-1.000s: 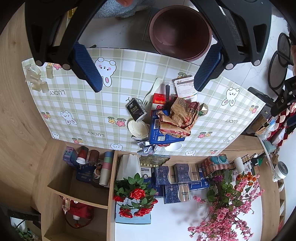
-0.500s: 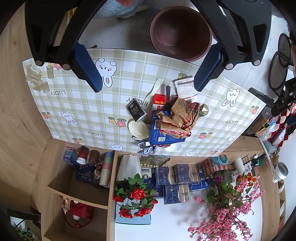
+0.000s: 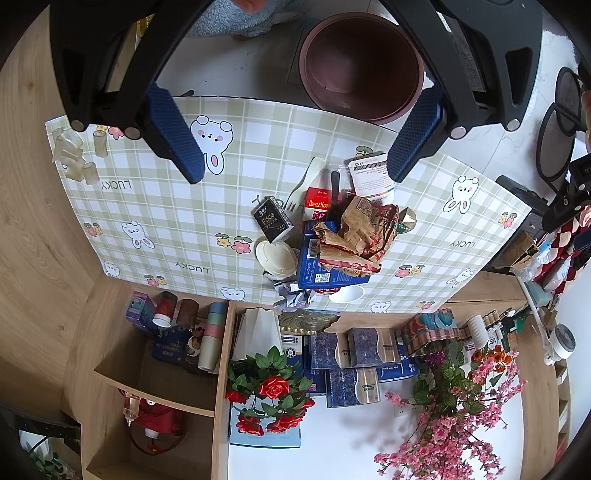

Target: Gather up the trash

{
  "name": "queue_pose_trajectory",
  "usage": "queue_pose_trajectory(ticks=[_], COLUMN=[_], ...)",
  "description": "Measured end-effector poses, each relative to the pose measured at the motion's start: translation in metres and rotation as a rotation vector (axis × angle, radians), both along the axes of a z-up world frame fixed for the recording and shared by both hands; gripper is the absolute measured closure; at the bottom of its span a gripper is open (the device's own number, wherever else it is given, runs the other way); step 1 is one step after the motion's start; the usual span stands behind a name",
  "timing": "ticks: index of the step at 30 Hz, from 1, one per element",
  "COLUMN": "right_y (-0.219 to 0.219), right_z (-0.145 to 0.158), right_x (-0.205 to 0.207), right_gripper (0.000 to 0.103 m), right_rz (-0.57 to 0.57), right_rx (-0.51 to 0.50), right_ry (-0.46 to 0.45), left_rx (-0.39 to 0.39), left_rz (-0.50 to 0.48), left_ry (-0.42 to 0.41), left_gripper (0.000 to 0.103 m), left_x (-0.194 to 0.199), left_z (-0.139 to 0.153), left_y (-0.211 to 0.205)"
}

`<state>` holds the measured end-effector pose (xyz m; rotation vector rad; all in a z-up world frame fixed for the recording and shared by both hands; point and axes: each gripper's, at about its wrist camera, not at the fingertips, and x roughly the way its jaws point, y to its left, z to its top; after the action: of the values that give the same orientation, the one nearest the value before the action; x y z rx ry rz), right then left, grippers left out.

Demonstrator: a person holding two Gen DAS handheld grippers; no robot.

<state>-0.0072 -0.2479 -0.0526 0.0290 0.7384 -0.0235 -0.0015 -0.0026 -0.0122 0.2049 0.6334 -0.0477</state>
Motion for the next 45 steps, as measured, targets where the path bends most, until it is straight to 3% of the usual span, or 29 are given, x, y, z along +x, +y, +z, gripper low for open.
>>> queue_pose_trajectory(ticks=[25,31,41,45], right_y=[-0.004,-0.003,-0.009,-0.020], right_z=[0.001,-0.017,-0.036,-0.045], right_x=[0.004,-0.003,0.003,0.011], right_gripper=[0.006,0.006,0.006,0.006], right_rz=[-0.002,0.002,0.002,-0.016], right_rx=[0.005,0.020,0.040,0.074], right_ry=[0.006,0.022,0.025,0.026], left_rx=[0.014,0.012,-0.099,-0.187], left_rz=[-0.003,0.000,-0.094,-0.149], left_ry=[0.021,0.039,0.122,0.167], left_gripper=[0.005,0.005,0.005,0.006], left_x=[0.000,0.005,0.025,0.044], left_z=[-0.006,-0.008,-0.027,-0.042], left_y=[-0.001,-0.005,-0.010,-0.017])
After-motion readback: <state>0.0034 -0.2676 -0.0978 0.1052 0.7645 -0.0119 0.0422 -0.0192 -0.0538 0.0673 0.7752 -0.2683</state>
